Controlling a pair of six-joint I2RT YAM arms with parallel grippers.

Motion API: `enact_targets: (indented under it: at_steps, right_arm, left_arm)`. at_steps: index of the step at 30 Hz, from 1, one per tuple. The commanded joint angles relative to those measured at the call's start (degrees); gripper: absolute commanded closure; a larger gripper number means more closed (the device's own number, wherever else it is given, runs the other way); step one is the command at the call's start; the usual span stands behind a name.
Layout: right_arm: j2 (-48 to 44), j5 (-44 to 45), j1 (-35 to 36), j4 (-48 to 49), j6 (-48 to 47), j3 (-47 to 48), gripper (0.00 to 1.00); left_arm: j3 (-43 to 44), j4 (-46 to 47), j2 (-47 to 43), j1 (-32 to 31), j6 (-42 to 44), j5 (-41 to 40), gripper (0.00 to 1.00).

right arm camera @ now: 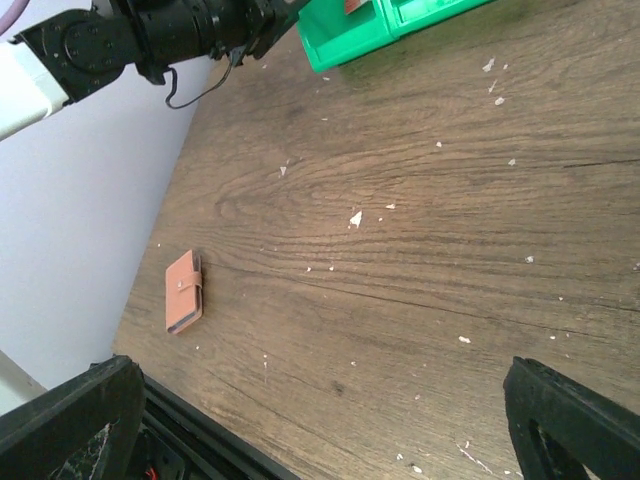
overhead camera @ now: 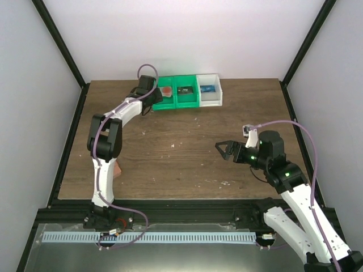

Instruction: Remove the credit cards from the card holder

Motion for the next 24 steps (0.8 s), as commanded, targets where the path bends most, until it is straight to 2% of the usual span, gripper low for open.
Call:
enact_targets:
  at_steps: [1, 9, 16, 24]
  right_arm:
    - [0.4, -0.73, -0.47, 0.36, -0.36, 1.48, 0.0]
    - [1.26, 1.1, -0.42, -0.33, -0.75, 0.24, 0.0]
    - [2.25, 2.04, -0.47, -0.43, -1.0, -0.18, 0.0]
    - [3.33, 2.08, -0.46, -0.34, -1.14, -0.15, 0.0]
  left_arm:
    - [4.59, -2.01, 3.48, 0.17, 0.97, -1.11, 0.56]
    - [6.67, -2.13, 6.01, 0.74, 1.27, -3.46, 0.56]
    - [6.04, -0.54, 1.88, 0.65, 1.58, -0.75, 0.56]
    - [6.29, -0.99, -0.93, 2.17, 4.24, -5.8, 0.54]
